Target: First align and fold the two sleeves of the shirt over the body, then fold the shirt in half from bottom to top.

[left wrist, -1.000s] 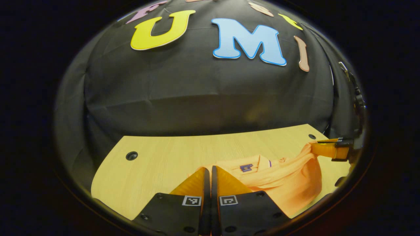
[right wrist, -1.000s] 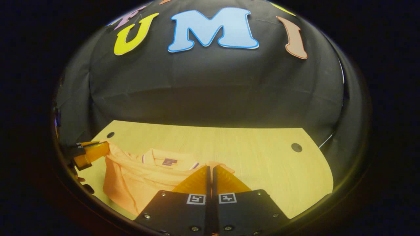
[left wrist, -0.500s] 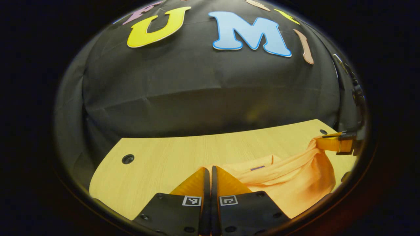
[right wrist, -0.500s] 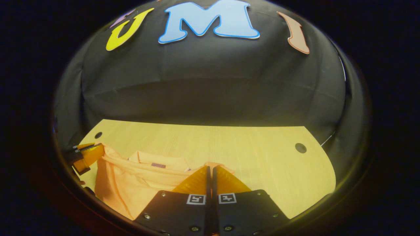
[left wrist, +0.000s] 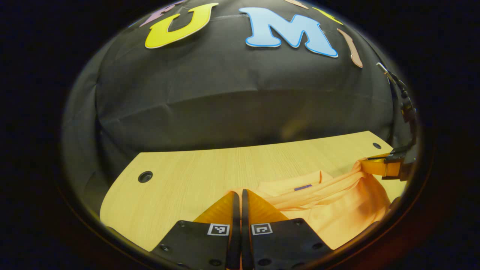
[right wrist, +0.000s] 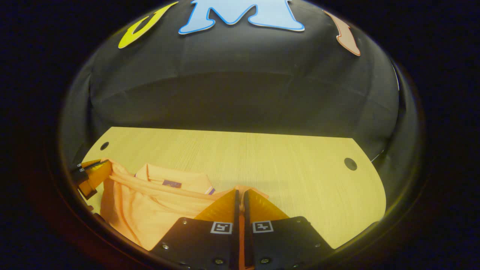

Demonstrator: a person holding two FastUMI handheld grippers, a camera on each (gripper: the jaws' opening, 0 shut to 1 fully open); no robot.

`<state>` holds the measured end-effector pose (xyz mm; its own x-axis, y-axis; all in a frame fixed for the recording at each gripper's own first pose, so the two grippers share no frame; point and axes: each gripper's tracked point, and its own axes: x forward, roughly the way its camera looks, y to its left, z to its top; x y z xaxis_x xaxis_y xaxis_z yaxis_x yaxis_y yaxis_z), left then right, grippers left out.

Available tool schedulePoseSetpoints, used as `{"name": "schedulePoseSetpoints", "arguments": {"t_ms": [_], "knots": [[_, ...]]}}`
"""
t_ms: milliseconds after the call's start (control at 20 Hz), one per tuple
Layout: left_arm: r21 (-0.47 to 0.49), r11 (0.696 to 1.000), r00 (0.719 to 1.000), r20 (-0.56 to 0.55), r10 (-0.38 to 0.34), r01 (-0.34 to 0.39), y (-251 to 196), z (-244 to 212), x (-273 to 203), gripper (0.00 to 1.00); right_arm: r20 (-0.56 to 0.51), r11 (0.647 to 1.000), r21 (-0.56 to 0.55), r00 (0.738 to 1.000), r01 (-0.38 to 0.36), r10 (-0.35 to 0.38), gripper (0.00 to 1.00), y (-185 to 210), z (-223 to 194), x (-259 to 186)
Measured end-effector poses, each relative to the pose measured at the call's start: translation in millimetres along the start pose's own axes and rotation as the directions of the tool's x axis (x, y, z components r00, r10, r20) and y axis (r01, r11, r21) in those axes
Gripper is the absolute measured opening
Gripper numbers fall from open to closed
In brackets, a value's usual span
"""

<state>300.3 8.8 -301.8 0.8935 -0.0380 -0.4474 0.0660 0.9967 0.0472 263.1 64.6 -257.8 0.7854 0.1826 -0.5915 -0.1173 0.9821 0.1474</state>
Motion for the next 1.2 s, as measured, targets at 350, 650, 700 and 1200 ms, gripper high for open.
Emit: {"name": "schedulePoseSetpoints", "arguments": {"t_ms": [350,650,700,1200], "knots": [[-0.041,0.999,1.000,-0.020,-0.016,0.016,3,11,-30,0.24,0.008,1.000,-0.021,1.000,0.012,-0.012,0.21,-5,10,-25],[-0.058,0.998,1.000,0.008,0.009,-0.008,14,31,-67,0.58,0.065,0.998,-0.061,0.998,0.010,-0.006,0.76,-4,31,-57],[-0.056,0.998,1.000,0.019,0.012,-0.011,7,33,-63,0.65,0.081,0.998,-0.064,0.997,0.008,-0.002,0.78,-4,35,-65],[-0.059,0.998,0.983,0.180,0.023,-0.013,0,90,-180,0.93,0.279,0.996,-0.087,0.959,-0.015,0.039,0.92,6,69,-190]]}}
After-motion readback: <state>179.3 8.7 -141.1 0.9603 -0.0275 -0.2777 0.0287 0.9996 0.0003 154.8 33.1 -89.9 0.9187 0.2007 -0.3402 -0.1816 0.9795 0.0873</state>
